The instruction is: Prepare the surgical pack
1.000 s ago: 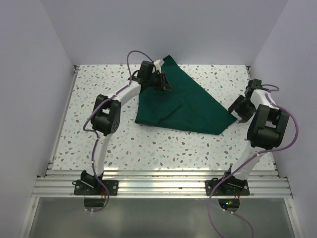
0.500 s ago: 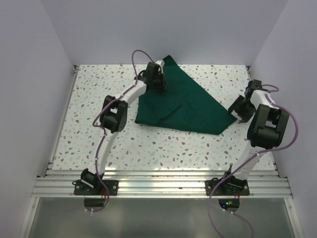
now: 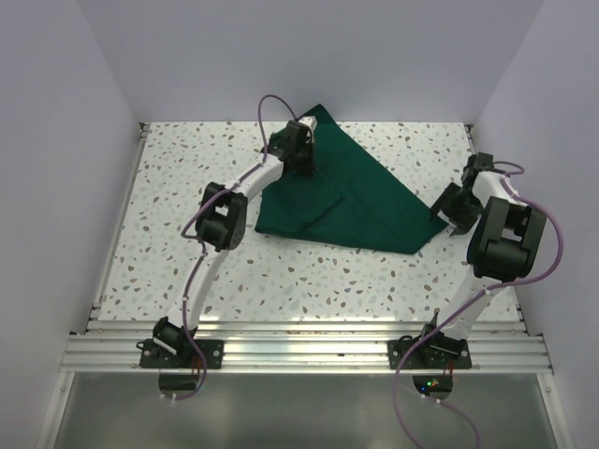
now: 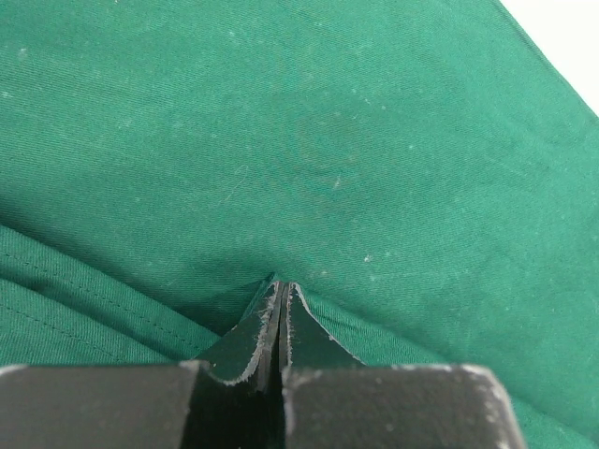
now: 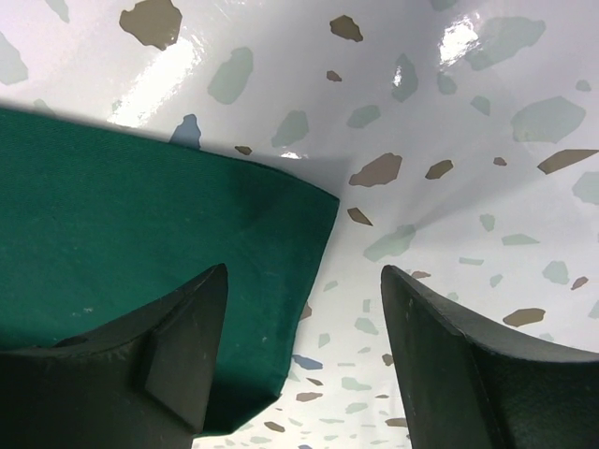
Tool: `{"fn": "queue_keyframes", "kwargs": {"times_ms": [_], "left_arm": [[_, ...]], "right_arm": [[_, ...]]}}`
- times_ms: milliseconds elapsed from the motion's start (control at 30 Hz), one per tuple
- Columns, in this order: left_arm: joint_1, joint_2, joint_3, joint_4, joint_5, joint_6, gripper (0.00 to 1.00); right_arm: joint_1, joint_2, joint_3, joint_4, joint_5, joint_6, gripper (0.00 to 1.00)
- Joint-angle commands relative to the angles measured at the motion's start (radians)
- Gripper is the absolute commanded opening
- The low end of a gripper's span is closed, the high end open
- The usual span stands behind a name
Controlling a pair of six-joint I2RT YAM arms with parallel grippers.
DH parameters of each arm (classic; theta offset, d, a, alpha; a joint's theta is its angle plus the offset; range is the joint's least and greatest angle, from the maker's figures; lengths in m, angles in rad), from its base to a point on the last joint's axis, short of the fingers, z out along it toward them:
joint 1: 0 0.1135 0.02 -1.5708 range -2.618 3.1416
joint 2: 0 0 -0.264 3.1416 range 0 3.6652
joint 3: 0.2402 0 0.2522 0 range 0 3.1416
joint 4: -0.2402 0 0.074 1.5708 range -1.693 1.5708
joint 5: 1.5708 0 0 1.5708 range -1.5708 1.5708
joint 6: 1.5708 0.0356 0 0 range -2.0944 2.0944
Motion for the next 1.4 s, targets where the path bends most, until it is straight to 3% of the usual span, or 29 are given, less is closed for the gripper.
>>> {"fn": "queue_keyframes", "kwargs": {"times_ms": [0,667,767,933,1000,1200,1367], "left_arm": [[0.005,0.016,-0.03,-0.009,-0.041,0.042,0.0],[0.017,0.023,-0.018,-0.044,-0.013,0.021,0.0],[0.022,0.025,-0.016,-0.042,-0.013,0.021,0.0],[0.022,0.033,-0.008,-0.046,-0.01,0.024,0.0],[0.023,0.034,-0.01,-0.047,-0.01,0.027,0.0],[0.023,0.033,-0.007,-0.049,-0.007,0.042,0.0],[0.023,0.034,-0.008,-0.053,0.001,0.046,0.0]], "right_arm": [[-0.005,-0.047,0.018,-0.01,0.041,-0.035,0.7],[-0.029,0.093,0.027,0.131,-0.048,-0.032,0.5],[-0.029,0.096,0.036,0.134,-0.066,-0.032,0.37],[-0.029,0.062,0.023,0.143,-0.092,-0.026,0.06],[-0.029,0.025,0.007,0.154,-0.097,-0.018,0.0],[0.019,-0.122,-0.022,0.179,-0.141,0.012,0.0],[0.162,-0.238,0.013,0.15,-0.121,0.038,0.0]]}}
